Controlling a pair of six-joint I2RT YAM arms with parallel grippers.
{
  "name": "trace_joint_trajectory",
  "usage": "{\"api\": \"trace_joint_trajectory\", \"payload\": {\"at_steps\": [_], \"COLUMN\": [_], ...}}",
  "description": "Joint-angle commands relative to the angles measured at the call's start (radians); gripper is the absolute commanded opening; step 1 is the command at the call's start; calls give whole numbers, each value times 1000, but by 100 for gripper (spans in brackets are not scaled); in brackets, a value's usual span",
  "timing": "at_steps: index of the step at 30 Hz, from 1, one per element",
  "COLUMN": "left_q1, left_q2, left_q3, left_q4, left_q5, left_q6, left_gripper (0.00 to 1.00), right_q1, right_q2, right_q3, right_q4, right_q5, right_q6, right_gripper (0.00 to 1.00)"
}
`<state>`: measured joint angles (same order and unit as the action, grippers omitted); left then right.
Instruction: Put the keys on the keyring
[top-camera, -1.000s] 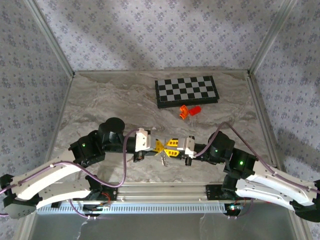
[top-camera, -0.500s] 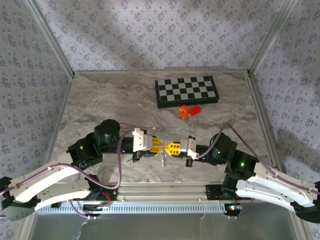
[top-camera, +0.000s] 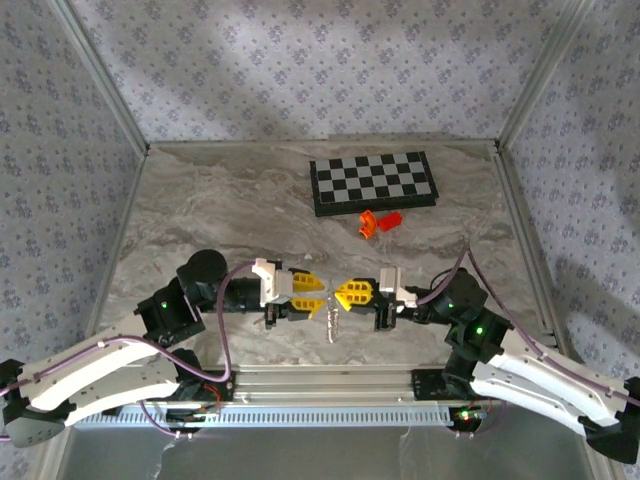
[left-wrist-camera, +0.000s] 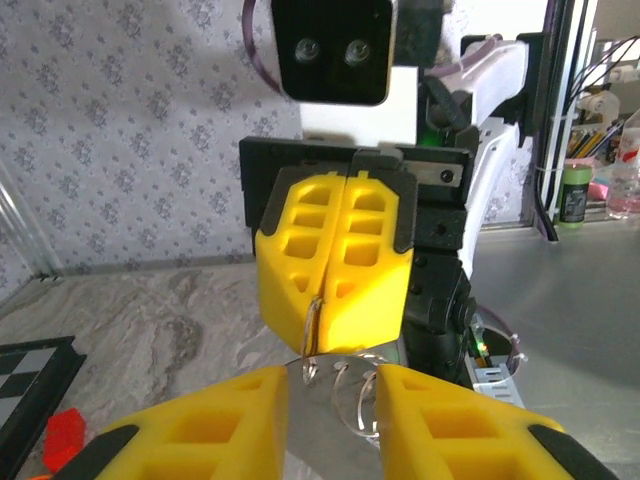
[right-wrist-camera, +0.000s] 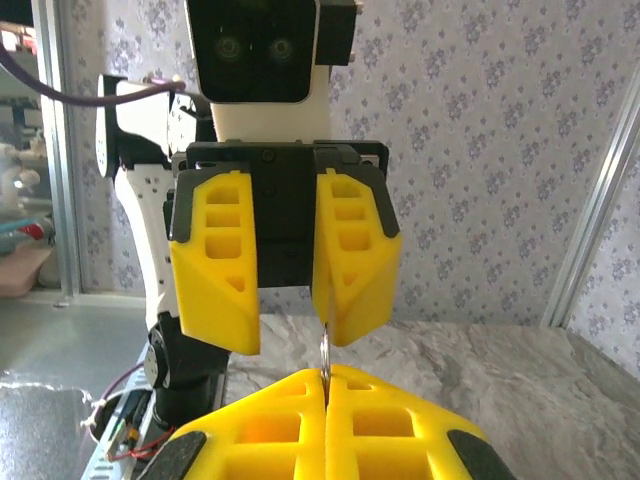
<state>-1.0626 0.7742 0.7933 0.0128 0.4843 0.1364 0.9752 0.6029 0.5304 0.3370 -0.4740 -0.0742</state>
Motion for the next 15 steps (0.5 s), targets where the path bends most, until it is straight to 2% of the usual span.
{"api": "trace_joint_trajectory", "payload": {"at_steps": [1, 10, 15], "left_q1": [-5, -5, -5], "left_q2": [-1, 57, 66], "left_q3": [-1, 16, 20], "left_q4": [102, 170, 186], "left_q5": [36, 73, 83], "left_q6": [-31, -36, -43], "left_gripper": [29, 28, 24], "right_q1": [-12, -15, -15], "right_q2": [0, 6, 8], "right_q3": [-4, -12, -16], "right_q4": [140, 177, 179], "right_q5": [-57, -86, -92], "right_q6": [74, 90, 90], "right_gripper": [0, 0, 0]}}
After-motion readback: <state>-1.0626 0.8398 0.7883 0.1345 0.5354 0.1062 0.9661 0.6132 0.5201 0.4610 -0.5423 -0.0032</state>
